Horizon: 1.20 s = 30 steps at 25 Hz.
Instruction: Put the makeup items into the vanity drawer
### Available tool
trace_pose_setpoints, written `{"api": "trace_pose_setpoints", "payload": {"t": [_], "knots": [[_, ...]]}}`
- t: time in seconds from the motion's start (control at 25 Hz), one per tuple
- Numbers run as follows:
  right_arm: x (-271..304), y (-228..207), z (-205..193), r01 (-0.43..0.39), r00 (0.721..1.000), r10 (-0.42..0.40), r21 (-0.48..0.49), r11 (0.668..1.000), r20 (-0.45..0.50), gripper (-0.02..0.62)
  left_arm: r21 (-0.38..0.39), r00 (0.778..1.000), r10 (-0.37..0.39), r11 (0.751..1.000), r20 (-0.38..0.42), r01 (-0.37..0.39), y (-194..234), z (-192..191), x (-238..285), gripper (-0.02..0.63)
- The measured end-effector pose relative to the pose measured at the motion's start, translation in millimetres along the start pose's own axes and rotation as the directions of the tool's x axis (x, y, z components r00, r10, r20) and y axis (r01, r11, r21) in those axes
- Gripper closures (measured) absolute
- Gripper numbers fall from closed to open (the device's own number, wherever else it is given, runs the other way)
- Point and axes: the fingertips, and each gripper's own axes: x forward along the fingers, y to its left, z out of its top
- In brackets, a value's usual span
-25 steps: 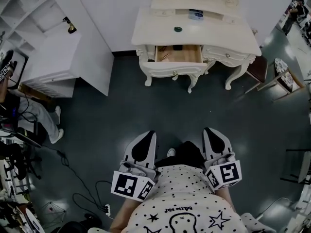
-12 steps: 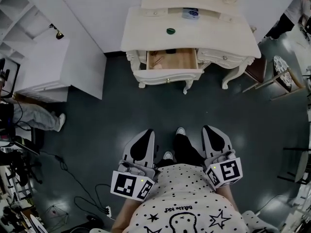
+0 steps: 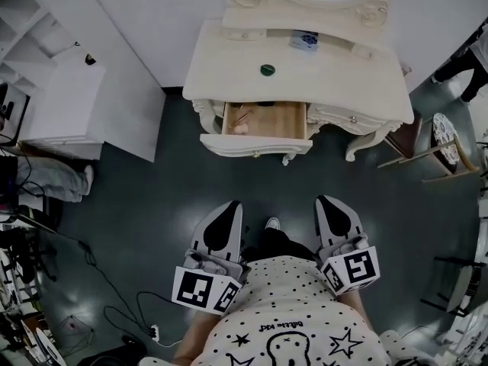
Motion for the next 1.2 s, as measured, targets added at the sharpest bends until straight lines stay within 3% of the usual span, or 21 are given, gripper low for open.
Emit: {"api": "trace_pose_setpoints", "payload": {"t": [0.32,0.64,1.2], "knots": [[14.4,-44.8,-9.5,0.019,1.000,-0.019,0.029,0.999,-0.015,0.586,0.028,1.000,-0.006,1.000,0.006,0.006,-5.4,0.7,45.7,0.611],[38.7,-65.0,-7.5,0.054,0.998,-0.053,0.038,0.998,-0.029,0.586,0.036,1.000,-0.012,0.999,-0.008,0.012,18.5,5.6,81.8,0.609],[138.3,-64.5,50.8,0.139,0.990,-0.140,0.059,0.989,0.002,0.586,0.047,0.992,-0.118,0.992,-0.040,0.120,93.4,61.1,160.6,0.610]]}}
